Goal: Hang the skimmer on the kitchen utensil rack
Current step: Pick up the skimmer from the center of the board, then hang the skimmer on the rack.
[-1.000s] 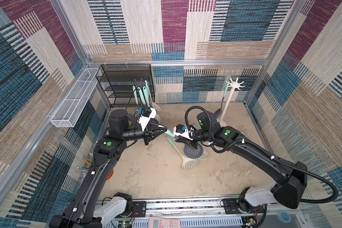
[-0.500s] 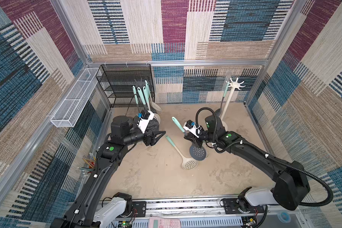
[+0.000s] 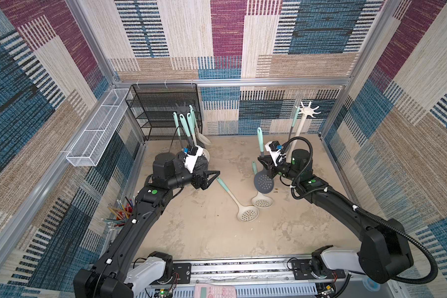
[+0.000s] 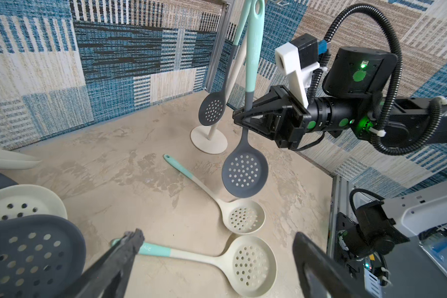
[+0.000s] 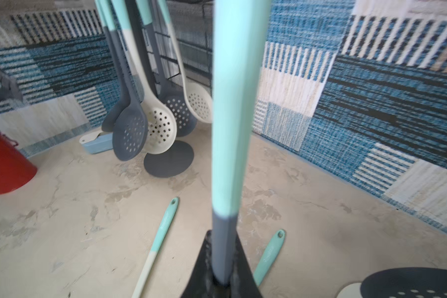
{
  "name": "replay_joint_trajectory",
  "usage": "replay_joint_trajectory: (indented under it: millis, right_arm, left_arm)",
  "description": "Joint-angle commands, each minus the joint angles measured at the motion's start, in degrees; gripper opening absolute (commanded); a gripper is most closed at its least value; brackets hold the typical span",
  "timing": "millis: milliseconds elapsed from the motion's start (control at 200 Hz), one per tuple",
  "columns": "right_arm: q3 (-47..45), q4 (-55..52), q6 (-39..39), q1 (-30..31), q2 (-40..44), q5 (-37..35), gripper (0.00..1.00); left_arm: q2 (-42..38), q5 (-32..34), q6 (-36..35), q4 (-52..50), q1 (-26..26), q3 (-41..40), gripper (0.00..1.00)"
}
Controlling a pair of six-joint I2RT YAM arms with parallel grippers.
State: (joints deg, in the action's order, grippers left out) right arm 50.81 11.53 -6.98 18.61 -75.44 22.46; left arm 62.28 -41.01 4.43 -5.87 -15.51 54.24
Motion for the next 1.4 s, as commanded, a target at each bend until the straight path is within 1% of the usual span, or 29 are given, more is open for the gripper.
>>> replay_joint_trajectory:
  millis: [0,235,461,651,1127,1398]
  right_arm:
    - [-0.2,6.6,4.7,-1.7,0.4,-0.7,0.00]
    - [-0.5,10.9,10.8,-6.5,0.6,3.7,0.00]
    - [0.0,14.5,15.8,-9.9,-0.6,6.0,0.00]
    - [0.6,15.8,18.9,-11.3,-2.1,6.4,0.00]
    - [2.1,16.0,22.3,-13.1,-4.6,7.0,0.00]
    - [2.1,15.8,24.2,-13.7,-5.6,6.4,0.00]
  left_arm:
    - [0.3,-2.1,2.9,4.5,-0.6,-0.5,0.99]
    - [0.0,-1.7,2.9,5.4,-2.6,-1.3,0.99]
    - [-0.3,-1.8,2.3,5.8,-3.8,-1.8,0.99]
    - [-0.1,-2.1,2.0,5.9,-4.7,-1.8,0.99]
    - [-2.6,-2.9,0.4,8.2,-6.2,-3.7,0.99]
    - [-5.3,-2.9,0.5,13.6,-6.5,-6.9,1.00]
